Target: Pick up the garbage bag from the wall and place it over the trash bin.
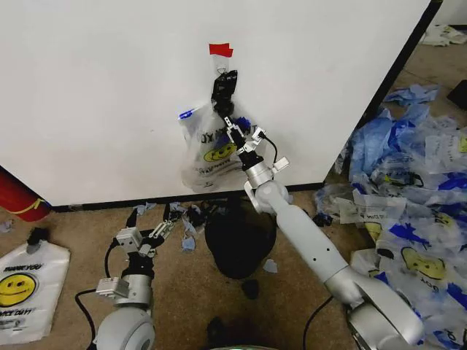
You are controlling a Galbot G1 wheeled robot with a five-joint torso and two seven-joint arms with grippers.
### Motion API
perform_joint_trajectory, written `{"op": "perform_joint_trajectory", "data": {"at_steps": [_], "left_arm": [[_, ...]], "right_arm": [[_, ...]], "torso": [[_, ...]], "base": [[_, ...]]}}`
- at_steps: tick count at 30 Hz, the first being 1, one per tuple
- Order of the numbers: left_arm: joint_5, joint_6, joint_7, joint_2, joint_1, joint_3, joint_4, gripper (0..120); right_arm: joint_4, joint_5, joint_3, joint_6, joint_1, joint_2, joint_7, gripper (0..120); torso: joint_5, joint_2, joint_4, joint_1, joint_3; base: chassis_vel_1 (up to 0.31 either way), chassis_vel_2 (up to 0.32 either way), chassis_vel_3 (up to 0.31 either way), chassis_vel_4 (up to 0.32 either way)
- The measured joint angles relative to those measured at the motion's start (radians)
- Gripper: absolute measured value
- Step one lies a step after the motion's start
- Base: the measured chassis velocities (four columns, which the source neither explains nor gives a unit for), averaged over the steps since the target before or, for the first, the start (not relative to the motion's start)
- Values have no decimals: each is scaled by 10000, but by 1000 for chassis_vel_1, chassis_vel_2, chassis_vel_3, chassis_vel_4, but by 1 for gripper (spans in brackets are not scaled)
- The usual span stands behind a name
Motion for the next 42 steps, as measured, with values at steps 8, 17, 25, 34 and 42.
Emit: {"op": "perform_joint_trajectory", "data": {"at_steps": [8, 17, 25, 34, 42], "left_arm": [[-3, -1, -48, 54, 10, -5, -29, 98], [-28, -1, -117, 198, -20, -41, -111, 97], [11, 1, -122, 190, -54, 55, -113, 97], [14, 15, -127, 229, -102, 76, -166, 97], [28, 15, -130, 252, -109, 106, -170, 97]], "right_arm": [[748, -214, -50, 184, -530, -459, 160, 0], [2022, -545, -17, 309, -1337, -1422, 215, 0], [3074, -529, 37, 347, -2052, -2063, 413, 0], [3689, -660, 99, 470, -3084, -2435, 565, 0], [4392, -855, 211, 567, -4200, -2796, 594, 0]], "torso": [[1, 0, 1, 0, 0], [2, 0, -1, 0, 0], [1, 0, 0, 0, -1], [1, 0, 0, 0, -1], [-1, 0, -1, -1, -1]], "base": [[0, 0, 0, 0], [0, 0, 0, 0], [0, 0, 0, 0], [0, 0, 0, 0], [0, 0, 0, 0]]}}
